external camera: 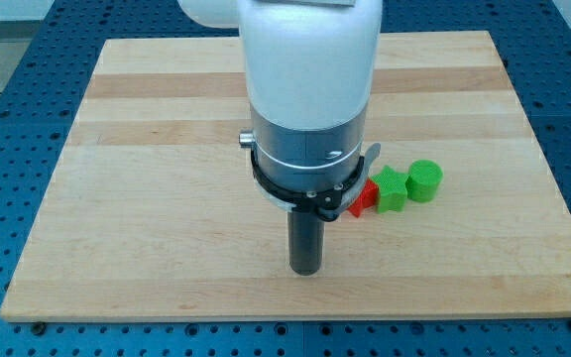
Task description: Separate the red star and the green star from each other
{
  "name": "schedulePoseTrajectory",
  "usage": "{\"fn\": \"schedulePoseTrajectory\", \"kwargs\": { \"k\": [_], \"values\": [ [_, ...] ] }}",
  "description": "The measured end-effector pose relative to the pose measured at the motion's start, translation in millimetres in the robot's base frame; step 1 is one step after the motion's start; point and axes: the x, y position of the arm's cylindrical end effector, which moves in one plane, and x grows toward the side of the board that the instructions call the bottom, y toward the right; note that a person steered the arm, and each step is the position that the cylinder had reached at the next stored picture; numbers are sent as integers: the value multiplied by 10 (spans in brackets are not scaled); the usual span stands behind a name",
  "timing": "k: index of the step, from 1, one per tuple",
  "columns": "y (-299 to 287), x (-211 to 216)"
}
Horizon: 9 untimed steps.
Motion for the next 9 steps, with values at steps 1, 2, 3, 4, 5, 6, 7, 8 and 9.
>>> {"fn": "schedulePoseTrajectory", "kwargs": {
  "k": [1,2,3,4,5,6,7,8,9],
  "values": [
    [0,-8],
    [0,-73],
    [34,-104],
    [328,-104],
    [604,-104],
    [639,-107],
    [645,-130],
    [779,-231],
    [792,-423]
  ]
}}
